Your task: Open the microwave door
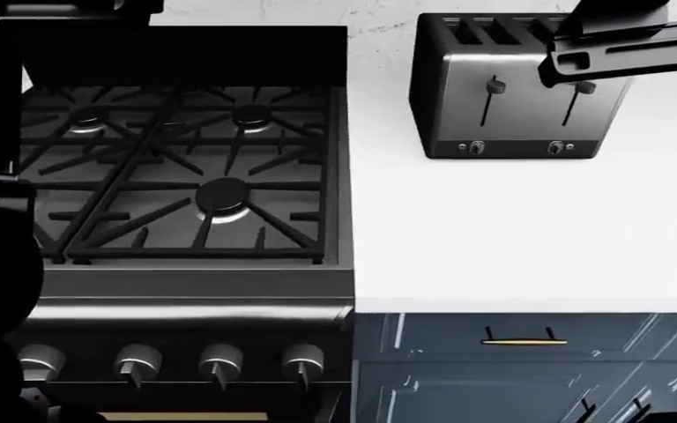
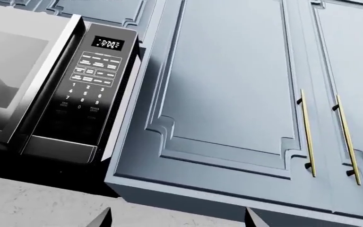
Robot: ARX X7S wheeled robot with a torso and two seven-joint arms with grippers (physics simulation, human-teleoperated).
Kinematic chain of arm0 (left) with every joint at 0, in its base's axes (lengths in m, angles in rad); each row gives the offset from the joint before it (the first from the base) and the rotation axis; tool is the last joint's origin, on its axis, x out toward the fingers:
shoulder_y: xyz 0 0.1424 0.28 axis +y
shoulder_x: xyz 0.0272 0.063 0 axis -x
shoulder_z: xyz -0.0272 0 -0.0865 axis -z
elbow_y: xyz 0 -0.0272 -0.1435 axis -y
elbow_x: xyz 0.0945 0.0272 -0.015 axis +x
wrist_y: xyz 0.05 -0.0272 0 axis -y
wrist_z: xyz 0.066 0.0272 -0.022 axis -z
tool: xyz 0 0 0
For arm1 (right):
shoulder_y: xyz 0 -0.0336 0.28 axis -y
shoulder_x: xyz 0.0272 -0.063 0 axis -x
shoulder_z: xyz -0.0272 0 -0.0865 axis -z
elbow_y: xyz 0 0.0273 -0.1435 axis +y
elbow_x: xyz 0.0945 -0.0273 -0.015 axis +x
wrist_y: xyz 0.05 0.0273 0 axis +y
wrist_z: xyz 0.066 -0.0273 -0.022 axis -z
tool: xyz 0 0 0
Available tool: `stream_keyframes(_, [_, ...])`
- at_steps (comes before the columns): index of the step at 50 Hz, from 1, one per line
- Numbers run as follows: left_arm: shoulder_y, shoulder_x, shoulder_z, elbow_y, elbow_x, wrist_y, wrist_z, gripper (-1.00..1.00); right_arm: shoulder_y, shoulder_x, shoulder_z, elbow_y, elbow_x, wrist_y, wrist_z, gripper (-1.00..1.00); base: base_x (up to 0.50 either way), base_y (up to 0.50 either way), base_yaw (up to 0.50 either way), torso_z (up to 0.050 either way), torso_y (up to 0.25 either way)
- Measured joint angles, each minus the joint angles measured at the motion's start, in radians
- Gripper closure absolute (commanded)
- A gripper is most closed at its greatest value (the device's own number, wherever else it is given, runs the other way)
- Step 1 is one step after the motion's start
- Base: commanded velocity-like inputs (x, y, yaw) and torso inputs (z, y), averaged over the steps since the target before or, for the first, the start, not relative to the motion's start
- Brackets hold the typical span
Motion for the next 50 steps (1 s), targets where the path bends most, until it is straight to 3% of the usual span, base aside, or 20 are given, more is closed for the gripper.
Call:
stream_keyframes(28, [-0.018,-0.012,-0.006,0.010,-0.031,-0.016,-0.020,-1.00,0.005,0.017,-0.002,-0.016,0.031,0.016,0.023,-1.00,0.28,0.00,0.00,0.000,0.001])
stream_keyframes(50, [-0.027,-0.024,0.011,-0.009,-0.039,-0.010,-0.030,-1.00,-0.020,0.026,0.012,-0.015,0.061,-0.011,0.045,-1.00,0.00,0.00,0.00,0.000,0.000])
